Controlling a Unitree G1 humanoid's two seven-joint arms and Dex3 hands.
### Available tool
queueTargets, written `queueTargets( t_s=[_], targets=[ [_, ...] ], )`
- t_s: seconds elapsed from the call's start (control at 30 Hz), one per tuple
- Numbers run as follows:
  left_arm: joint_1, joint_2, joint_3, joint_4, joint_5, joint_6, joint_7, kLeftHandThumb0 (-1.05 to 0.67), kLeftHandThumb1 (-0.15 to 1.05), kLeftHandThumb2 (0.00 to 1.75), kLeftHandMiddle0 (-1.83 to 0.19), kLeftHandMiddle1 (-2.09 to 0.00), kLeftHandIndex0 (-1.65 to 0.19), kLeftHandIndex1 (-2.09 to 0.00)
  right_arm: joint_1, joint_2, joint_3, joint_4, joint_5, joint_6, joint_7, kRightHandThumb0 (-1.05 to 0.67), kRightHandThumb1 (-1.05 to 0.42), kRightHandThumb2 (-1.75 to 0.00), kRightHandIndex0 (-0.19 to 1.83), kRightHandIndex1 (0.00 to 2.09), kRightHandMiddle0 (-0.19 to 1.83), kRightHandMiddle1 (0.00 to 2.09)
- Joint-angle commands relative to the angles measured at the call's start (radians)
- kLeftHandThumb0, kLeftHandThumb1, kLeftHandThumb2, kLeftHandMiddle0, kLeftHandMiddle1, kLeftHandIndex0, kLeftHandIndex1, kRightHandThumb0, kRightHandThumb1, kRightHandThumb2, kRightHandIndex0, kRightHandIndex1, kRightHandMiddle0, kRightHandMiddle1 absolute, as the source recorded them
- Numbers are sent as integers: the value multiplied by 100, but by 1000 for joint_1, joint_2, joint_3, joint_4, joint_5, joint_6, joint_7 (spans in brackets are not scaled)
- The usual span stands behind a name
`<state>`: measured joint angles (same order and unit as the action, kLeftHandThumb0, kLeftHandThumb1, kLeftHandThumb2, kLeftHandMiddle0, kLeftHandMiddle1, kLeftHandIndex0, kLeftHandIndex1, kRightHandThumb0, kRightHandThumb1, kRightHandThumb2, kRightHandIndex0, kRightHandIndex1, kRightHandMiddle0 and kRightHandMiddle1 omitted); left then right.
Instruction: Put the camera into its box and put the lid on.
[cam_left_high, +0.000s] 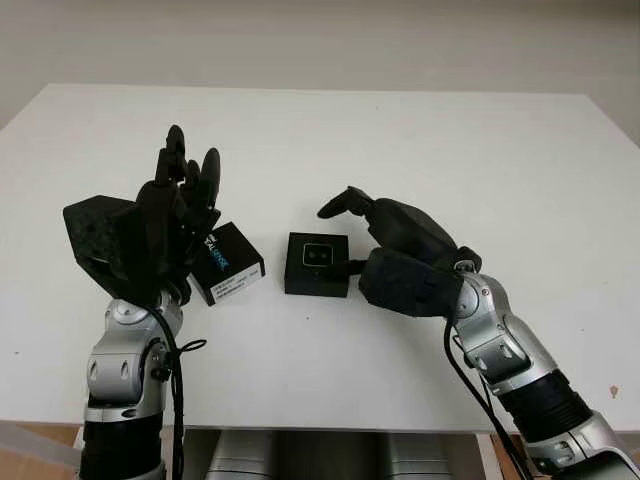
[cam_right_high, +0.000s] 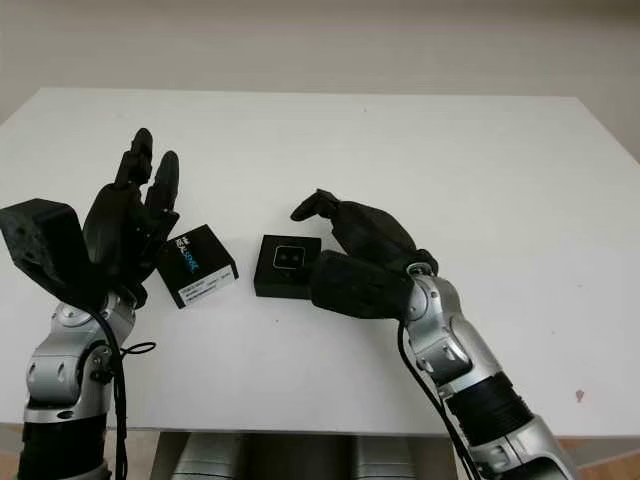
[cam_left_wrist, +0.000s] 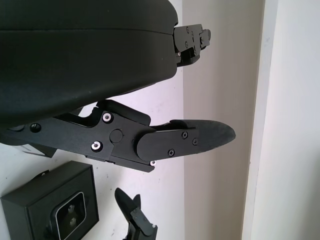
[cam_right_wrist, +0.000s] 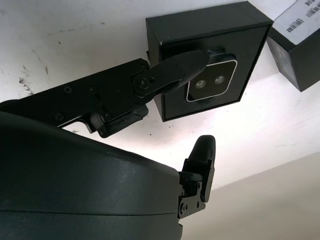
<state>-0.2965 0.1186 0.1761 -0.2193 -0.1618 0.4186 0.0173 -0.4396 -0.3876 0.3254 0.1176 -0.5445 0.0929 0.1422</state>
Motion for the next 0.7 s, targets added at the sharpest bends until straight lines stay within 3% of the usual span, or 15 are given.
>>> queueTargets(
  t_s=[0.0,0.23,0.47,0.6,0.67],
  targets=[
    [-4,-2,2,-21,-5,-2,0,-57,105,46,13,-5,14,-5,-13,-7,-13,11,-2,-37,-17,-63,-91,-5,19,5,6,95],
    [-2,0,-1,-21,1,-2,2,-58,105,46,13,-5,14,-5,-42,2,-60,26,26,-81,-20,-64,-90,-5,17,5,1,102],
    [-2,16,1,-15,25,-8,12,-59,105,43,9,-7,10,-7,-49,13,-179,-20,174,-72,14,-60,-97,-7,24,8,-1,98],
    [0,33,-15,-5,105,-54,45,-57,105,32,-7,-12,-2,-13,-47,27,-264,-47,303,-60,39,-58,-104,-7,21,6,1,85],
    [10,89,-46,-7,190,-67,40,-59,105,27,-18,-16,-9,-17,-57,34,-316,-67,376,-12,56,-59,-105,-10,19,5,-1,82]
  ],
)
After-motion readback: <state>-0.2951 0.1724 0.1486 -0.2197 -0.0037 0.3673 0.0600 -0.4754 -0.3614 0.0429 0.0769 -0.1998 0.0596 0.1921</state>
